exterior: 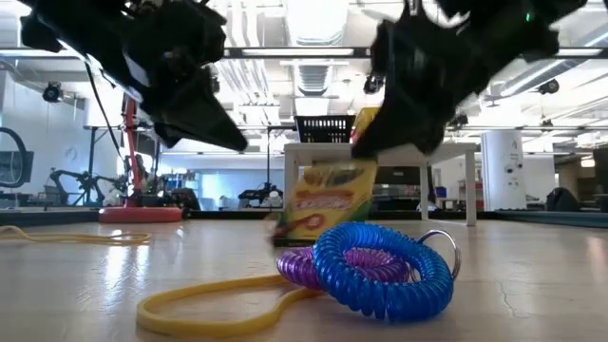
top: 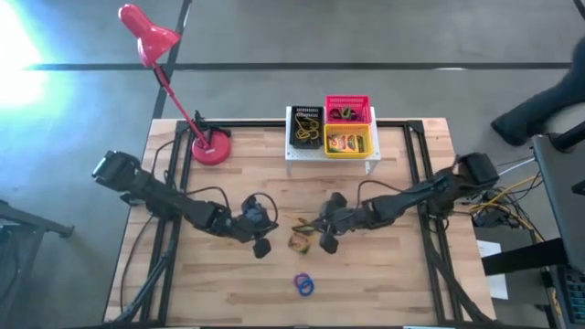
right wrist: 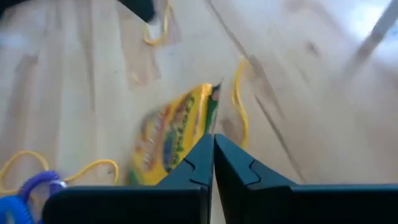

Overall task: Pick & Place Office Desk Supplies
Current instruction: Put the yellow crayon box into the yellow bin on the shelf

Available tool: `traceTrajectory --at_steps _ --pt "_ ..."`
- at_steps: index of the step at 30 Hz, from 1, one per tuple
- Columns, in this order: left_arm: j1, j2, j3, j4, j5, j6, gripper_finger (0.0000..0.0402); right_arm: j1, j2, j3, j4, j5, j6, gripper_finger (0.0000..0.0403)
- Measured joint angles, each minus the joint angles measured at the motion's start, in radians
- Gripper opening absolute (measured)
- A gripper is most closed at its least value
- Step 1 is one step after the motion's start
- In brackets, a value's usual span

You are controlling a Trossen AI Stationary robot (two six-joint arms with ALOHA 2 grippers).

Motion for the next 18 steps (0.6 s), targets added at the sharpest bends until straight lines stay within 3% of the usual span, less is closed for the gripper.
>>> traceTrajectory --at_steps 9,12,18 --pt "0.027 0.146 0.001 0.334 -0.026 0.286 0.0024 0.037 -0.133 0.002 -0.01 -0.028 -0.143 0.0008" --pt "0.041 0.198 0.002 0.414 0.03 0.304 0.0053 0.041 -0.124 0.003 -0.012 -0.028 -0.129 0.0008" --pt "0.088 0.26 0.003 0.438 0.263 0.138 0.0113 0.004 -0.049 0.003 -0.102 -0.07 0.08 0.0012"
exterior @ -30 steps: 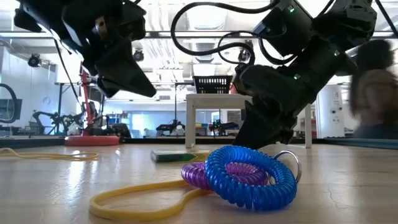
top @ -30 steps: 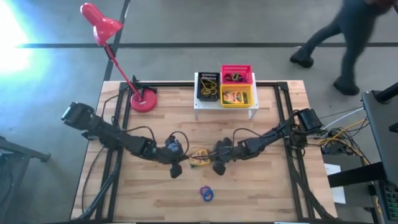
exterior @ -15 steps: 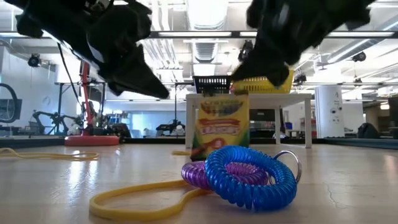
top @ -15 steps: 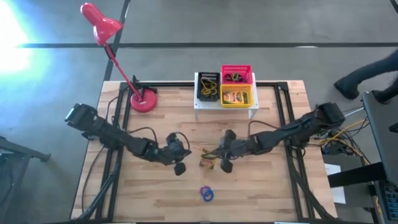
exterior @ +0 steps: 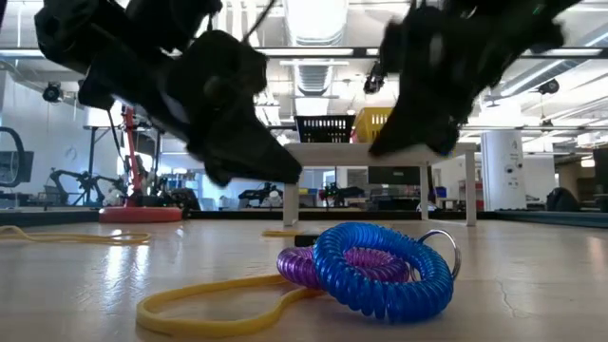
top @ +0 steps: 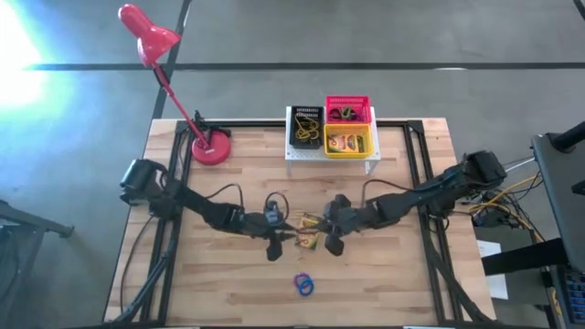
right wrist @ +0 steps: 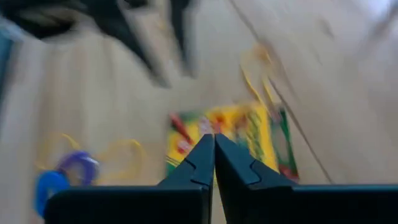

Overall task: Pick & Place Office Desk Supplies
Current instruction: Put the yellow crayon box into the yellow bin on the shelf

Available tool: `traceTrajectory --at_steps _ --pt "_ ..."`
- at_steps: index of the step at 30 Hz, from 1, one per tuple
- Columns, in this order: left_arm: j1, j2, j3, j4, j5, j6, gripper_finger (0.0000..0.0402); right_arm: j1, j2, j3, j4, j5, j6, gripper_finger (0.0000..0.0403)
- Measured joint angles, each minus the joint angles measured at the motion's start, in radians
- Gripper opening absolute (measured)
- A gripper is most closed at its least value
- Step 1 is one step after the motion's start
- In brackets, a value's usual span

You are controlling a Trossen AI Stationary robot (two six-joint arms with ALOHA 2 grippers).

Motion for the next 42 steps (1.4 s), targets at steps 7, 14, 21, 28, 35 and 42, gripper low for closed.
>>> traceTrajectory --at_steps 7,14,21,28,35,42 --pt "0.003 0.066 0.012 -0.005 0.169 -0.074 0.0117 -0.16 0.154 0.001 0.028 -0.229 -0.005 0.0081" --pt "0.025 0.158 0.054 -0.016 0.205 -0.127 0.0117 -0.283 0.198 0.005 0.123 -0.418 -0.05 0.0173" --pt "0.051 0.196 0.083 -0.024 0.221 -0.154 0.0117 -0.285 0.216 0.004 0.086 -0.49 -0.026 0.021" --pt "0.072 0.196 0.084 -0.046 0.235 -0.155 0.0066 -0.286 0.225 0.001 0.079 -0.497 -0.045 0.0197" --pt "0.074 0.197 0.083 -0.048 0.191 -0.152 0.0006 -0.282 0.187 -0.003 0.076 -0.494 -0.102 0.014" --pt "0.076 0.204 0.076 0.028 0.074 -0.136 0.0009 -0.244 0.155 -0.002 0.093 -0.53 -0.147 0.0076"
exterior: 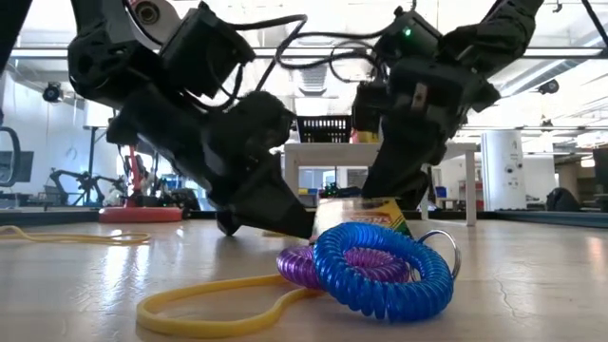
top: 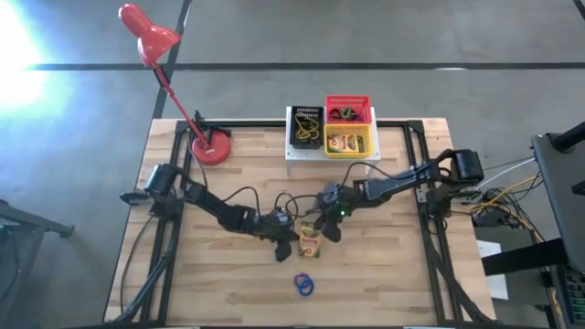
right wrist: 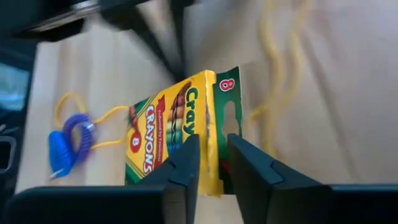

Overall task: Pick & Place Office Desk Supplies
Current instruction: Put the yellow crayon box into the yellow bin on the shelf

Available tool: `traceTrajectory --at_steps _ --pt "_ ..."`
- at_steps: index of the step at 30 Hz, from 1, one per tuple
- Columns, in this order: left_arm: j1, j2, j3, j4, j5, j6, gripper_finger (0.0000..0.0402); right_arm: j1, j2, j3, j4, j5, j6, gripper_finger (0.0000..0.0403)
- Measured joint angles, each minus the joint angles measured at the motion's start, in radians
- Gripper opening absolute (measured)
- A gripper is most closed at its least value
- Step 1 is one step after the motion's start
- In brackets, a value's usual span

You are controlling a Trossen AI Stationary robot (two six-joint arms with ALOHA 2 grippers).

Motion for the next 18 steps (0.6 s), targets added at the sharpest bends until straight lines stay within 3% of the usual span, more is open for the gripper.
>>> traceTrajectory --at_steps 4,9,18 --pt "0.013 -0.004 0.001 0.001 -0.05 0.023 0.0011 0.04 0.0 0.002 0.005 -0.002 -0.011 0.005" --pt "0.03 -0.038 0.003 0.001 -0.052 0.034 0.0011 0.086 -0.002 0.003 0.004 0.095 -0.018 0.0014" --pt "0.044 -0.202 0.004 -0.162 -0.05 0.117 0.0011 0.131 -0.01 0.004 -0.001 0.175 0.01 0.0008"
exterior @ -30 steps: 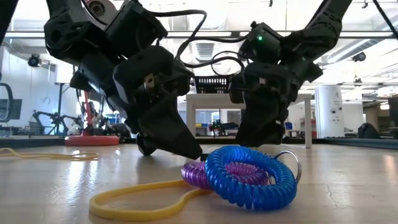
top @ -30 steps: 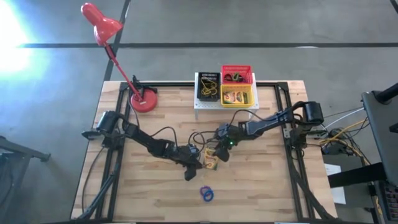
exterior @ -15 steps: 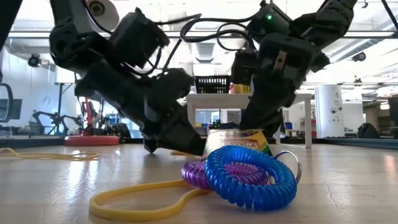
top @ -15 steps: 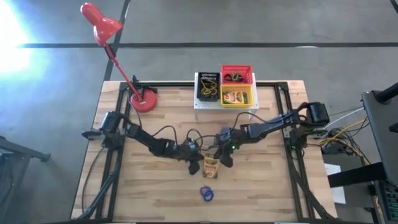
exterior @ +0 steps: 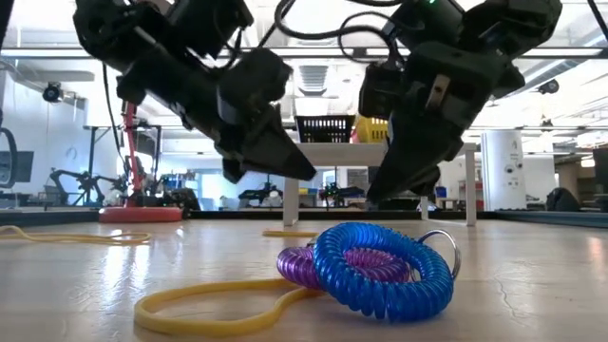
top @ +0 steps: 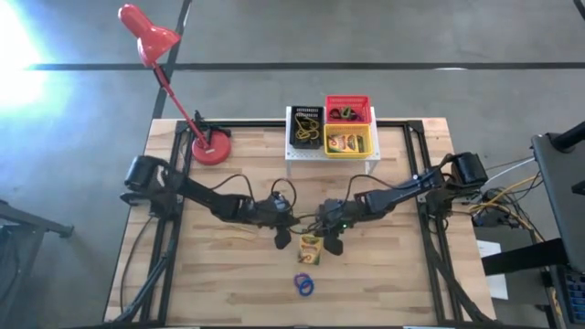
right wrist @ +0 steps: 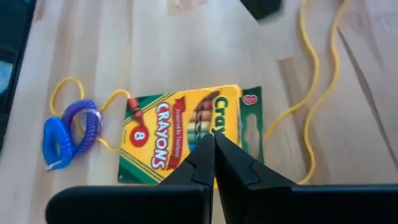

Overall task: Pick & Place Office Desk Supplies
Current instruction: Put the yellow crayon box into the yellow bin on the shelf

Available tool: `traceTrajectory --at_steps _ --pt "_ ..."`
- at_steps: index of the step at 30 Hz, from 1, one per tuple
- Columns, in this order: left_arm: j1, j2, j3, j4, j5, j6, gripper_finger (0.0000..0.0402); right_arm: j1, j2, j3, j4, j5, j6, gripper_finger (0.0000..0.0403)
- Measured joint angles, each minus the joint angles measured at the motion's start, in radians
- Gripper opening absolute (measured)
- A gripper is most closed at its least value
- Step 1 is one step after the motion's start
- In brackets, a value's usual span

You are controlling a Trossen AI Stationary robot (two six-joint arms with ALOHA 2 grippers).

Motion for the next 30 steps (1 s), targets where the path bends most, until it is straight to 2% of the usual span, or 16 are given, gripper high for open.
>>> traceTrajectory --at_steps 2,7,13,17,22,30 --pt "-0.003 -0.022 0.0 -0.028 0.017 0.009 0.0011 -0.008 0.004 0.0 -0.001 0.002 0.046 0.0009" --pt "-0.007 -0.008 0.003 -0.023 0.208 0.018 0.0005 -0.041 0.011 -0.005 -0.017 -0.031 0.088 0.0039" --pt "-0.016 0.059 0.003 0.036 0.211 -0.003 0.0003 -0.067 0.012 -0.032 -0.037 0.001 0.09 0.0107" --pt "-0.017 0.083 0.007 0.057 0.187 -0.008 0.0002 -0.063 0.012 -0.044 -0.003 0.002 0.052 0.0129" --pt "-0.017 0.088 0.009 0.062 0.142 -0.008 0.0005 -0.046 0.024 -0.049 0.021 0.003 -0.014 0.0126" --pt "-0.017 0.089 0.009 0.055 0.124 -0.009 0.001 -0.045 0.102 -0.044 0.096 0.004 -0.086 0.0095"
